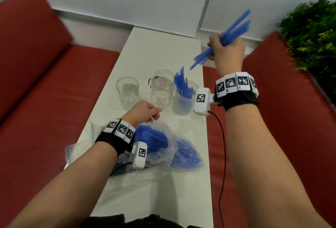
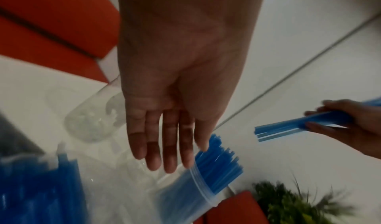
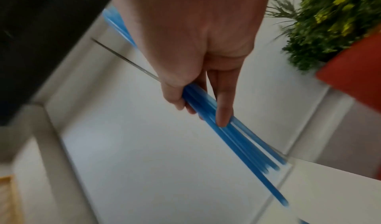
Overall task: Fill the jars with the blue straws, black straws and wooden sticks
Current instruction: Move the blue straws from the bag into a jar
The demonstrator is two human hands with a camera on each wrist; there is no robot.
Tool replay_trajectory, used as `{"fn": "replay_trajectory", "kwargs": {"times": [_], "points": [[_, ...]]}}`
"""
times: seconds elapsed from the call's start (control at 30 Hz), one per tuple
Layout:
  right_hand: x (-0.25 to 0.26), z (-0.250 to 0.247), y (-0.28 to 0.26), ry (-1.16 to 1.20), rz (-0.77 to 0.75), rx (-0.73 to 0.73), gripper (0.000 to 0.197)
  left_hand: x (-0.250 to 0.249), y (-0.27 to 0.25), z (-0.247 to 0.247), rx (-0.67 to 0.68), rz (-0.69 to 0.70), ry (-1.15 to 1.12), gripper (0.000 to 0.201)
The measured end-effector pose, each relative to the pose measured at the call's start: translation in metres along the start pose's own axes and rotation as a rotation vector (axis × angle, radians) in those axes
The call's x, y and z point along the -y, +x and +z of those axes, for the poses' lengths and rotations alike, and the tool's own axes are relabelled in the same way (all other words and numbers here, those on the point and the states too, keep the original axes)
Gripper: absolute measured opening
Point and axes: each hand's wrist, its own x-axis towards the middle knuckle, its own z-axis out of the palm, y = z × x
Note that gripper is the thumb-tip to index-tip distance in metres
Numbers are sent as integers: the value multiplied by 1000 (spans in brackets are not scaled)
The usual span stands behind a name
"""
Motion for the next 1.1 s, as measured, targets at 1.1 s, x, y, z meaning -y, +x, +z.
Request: {"fn": "replay_trajectory", "kwargs": {"times": [1.1], "points": [[-132,36,-43,-307,-32,79,28,16,-2,29,362,69,1080,28]]}}
